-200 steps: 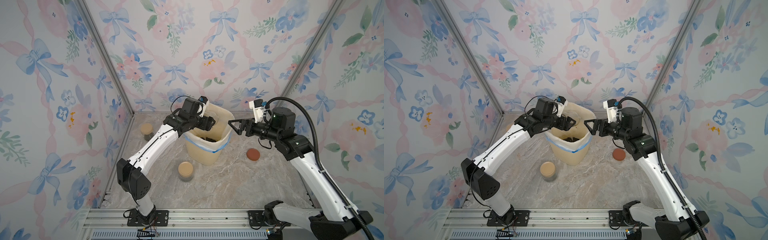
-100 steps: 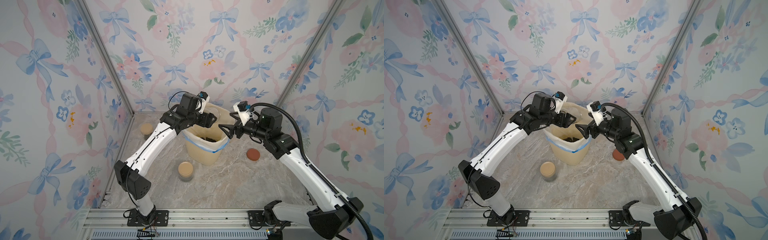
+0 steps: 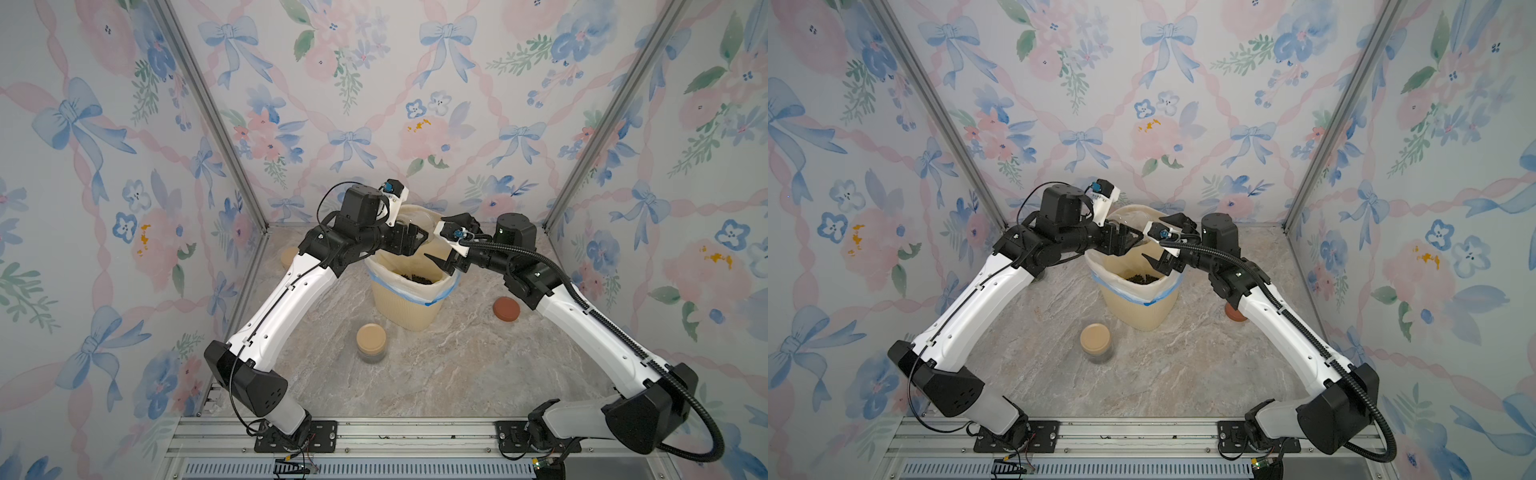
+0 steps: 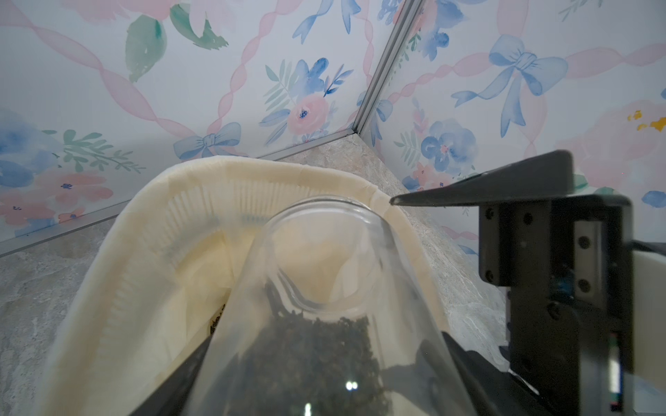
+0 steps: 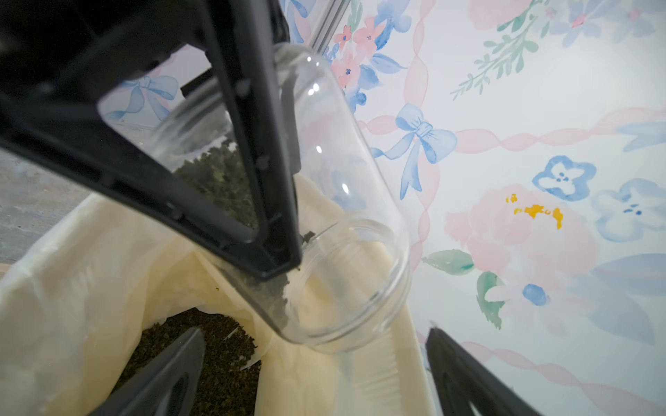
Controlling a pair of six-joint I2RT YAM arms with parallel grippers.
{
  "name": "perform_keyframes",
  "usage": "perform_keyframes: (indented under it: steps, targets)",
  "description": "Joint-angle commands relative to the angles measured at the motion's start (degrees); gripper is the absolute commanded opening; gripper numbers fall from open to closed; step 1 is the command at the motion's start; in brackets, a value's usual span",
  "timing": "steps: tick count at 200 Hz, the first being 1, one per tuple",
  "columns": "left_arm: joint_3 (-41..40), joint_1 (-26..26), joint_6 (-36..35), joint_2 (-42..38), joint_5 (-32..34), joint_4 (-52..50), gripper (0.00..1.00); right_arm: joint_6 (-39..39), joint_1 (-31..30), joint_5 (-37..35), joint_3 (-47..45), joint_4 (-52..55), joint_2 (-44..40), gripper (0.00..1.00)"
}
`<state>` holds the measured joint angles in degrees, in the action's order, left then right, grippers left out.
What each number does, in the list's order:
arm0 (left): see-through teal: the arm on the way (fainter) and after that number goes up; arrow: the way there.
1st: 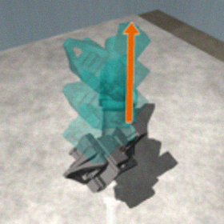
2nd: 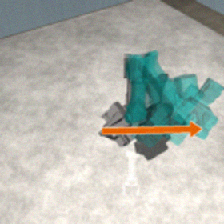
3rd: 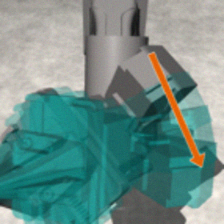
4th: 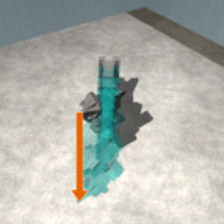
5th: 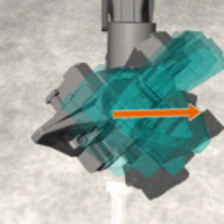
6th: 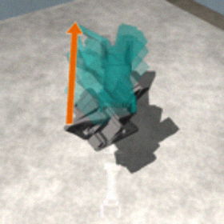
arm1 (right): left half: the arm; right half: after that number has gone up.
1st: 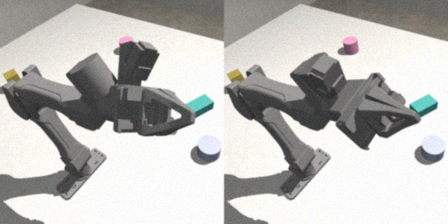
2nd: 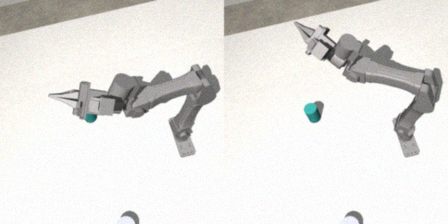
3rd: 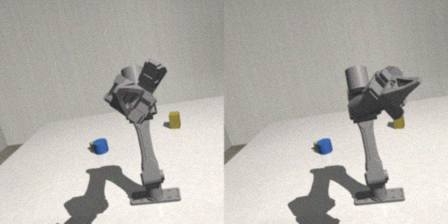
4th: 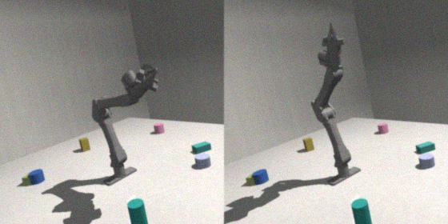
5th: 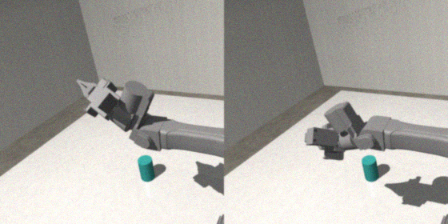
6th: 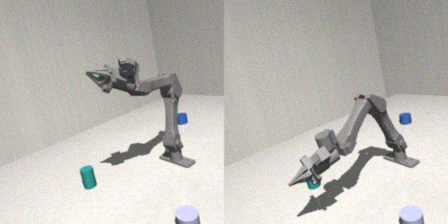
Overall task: Empty moldy tea leaves from jars
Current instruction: Pour the moldy tea leaves from the jar into the trash bin.
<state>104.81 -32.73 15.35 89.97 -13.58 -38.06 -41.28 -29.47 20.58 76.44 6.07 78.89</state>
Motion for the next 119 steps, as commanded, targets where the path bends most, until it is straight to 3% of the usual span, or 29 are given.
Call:
perform_keyframes:
  steps: [1, 27, 119]
  targets:
    - [-1.0, 0.3, 1.0, -1.7, -2.0, 1.9, 0.45, -5.5, -1.2, -1.5, 0.5, -6.4, 0.9, 0.97]
    - [-1.2, 0.4, 0.9, -1.9, -2.4, 1.8, 0.45, -7.6, -2.5, -3.6, -0.4, -10.3, 1.4, 0.98]
    - [-1.3, 0.5, 1.0, -1.9, -4.3, 1.8, 0.44, -12.7, -3.6, -1.6, 3.0, -6.1, 4.1, 0.99]
